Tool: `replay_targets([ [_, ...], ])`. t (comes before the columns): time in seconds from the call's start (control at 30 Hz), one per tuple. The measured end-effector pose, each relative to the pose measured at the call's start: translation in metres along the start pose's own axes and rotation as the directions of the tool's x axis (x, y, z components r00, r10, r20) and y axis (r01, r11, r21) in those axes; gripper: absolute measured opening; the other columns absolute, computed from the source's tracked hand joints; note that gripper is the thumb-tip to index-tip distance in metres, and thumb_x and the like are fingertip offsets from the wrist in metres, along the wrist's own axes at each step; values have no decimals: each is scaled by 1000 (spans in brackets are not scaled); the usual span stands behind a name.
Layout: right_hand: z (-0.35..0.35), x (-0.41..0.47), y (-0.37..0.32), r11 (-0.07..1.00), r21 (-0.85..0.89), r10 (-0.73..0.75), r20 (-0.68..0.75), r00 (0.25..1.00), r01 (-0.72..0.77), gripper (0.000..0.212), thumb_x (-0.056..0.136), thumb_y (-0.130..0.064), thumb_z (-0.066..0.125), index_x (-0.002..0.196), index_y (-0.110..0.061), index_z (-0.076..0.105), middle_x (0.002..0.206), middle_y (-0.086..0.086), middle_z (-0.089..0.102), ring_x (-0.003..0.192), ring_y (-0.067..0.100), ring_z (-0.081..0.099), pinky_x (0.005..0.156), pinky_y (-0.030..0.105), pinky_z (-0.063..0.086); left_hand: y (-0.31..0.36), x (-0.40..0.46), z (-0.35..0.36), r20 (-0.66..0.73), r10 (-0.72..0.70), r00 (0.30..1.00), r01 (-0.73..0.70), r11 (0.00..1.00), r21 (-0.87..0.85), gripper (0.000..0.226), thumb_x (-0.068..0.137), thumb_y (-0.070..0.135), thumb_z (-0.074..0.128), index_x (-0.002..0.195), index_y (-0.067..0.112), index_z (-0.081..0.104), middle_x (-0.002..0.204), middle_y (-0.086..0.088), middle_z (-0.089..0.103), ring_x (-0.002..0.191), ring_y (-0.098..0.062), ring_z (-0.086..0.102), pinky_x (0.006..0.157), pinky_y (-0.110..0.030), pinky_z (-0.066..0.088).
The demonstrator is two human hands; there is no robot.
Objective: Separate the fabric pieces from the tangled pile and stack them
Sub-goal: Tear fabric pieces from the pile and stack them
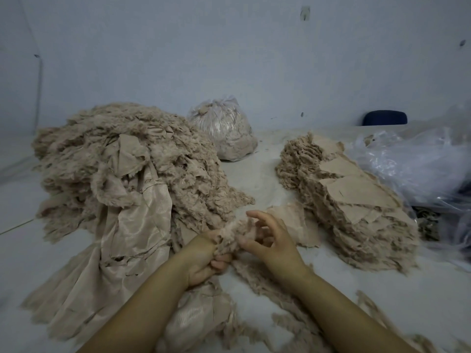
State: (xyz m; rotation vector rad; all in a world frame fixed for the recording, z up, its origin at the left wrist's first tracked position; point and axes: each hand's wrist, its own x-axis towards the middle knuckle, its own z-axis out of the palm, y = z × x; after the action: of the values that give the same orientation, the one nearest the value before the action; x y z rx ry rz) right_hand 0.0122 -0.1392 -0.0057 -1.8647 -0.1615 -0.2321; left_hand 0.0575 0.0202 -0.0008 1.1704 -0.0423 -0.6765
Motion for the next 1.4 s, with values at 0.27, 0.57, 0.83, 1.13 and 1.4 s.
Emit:
replay_targets([
  [0.27, 5, 5, 9, 994, 113, 17, -136, 991, -2, 22, 87, -23, 69, 71, -10, 61, 62, 1, 54, 57, 11, 47, 57, 27, 40, 1, -4, 7, 22, 4, 1000, -5, 997, 71, 36, 98, 38, 45, 111, 10, 62, 97, -12, 72, 82, -26, 70, 67, -32, 57],
  [0.57, 4, 5, 7, 966, 227, 154, -107, 982, -127, 45, 81, -52, 64, 97, -10, 60, 88, 4, 59, 81, 18, 58, 76, 39, 50, -2, -3, 6, -56, 204, 977, -189, 961, 200, 22, 86, 4, 60, 107, -1, 65, 100, -19, 71, 86, -26, 70, 74, -31, 58],
  [0.83, 13, 3, 8, 954, 201, 244, -99, 965, -221, 16, 93, -13, 55, 92, -5, 70, 87, 15, 72, 82, 33, 67, 76, 43, 53, -1, -5, 9, -70, 248, 966, -221, 937, 270, 42, 78, 35, 63, 103, 2, 68, 94, -19, 72, 77, -25, 69, 63, -29, 57],
  [1.13, 7, 6, -2, 861, 469, 284, -118, 952, -199, 18, 89, -17, 65, 83, -2, 60, 78, 19, 62, 74, 28, 60, 69, 39, 50, 1, -6, 6, -12, 226, 974, -207, 912, 353, 25, 92, 26, 56, 98, 5, 68, 83, -11, 73, 67, -17, 69, 54, -22, 52],
  [1.4, -5, 21, -1, 873, 427, 335, -175, 926, -236, 36, 96, -23, 57, 62, -12, 52, 50, 8, 45, 43, 18, 40, 44, 24, 31, 4, -3, 0, -15, 268, 963, -238, 878, 414, 28, 91, 28, 55, 87, 3, 66, 60, -7, 61, 47, -11, 51, 46, -19, 40],
])
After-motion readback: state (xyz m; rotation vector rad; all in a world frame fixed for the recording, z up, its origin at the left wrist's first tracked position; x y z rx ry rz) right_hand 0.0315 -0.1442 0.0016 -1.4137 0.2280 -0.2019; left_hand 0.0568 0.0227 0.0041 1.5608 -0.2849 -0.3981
